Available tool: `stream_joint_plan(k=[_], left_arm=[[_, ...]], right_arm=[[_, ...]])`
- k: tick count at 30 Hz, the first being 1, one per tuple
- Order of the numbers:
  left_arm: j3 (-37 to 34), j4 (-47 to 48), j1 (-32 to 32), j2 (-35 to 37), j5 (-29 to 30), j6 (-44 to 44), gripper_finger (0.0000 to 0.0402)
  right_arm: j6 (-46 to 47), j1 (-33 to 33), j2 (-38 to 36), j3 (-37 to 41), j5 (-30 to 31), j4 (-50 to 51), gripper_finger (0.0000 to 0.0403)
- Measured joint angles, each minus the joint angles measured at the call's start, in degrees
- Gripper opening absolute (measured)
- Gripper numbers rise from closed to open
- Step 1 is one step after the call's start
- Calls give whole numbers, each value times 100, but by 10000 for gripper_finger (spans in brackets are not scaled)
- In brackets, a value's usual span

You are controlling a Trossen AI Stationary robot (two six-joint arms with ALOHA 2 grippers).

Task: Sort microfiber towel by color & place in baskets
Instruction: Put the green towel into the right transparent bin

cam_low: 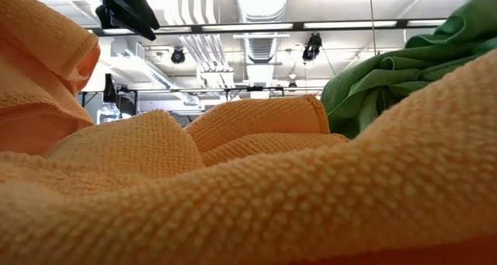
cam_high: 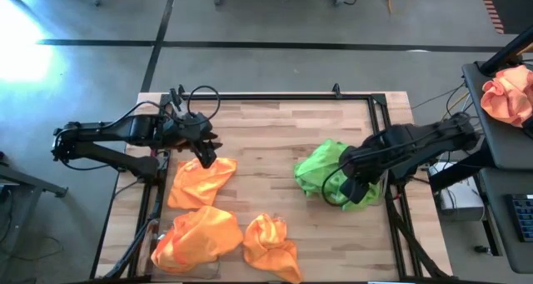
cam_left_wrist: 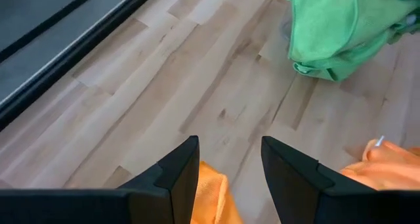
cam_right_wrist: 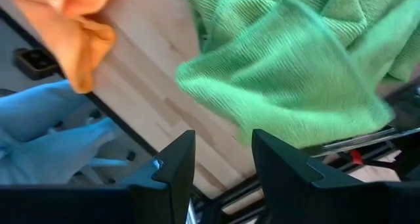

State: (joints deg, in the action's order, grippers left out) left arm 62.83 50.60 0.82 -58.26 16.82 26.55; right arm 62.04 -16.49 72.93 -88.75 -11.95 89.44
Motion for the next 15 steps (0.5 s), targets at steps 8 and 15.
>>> stream_joint_plan(k=[8, 15], left_arm=[[0, 506, -21, 0, -984, -79, 149], [-173, 1246, -118, 18, -1099, -51, 149]], right_arm=[[-139, 0, 0, -359, 846, -799, 136], [-932, 2, 4, -357, 2037, -2315, 128]])
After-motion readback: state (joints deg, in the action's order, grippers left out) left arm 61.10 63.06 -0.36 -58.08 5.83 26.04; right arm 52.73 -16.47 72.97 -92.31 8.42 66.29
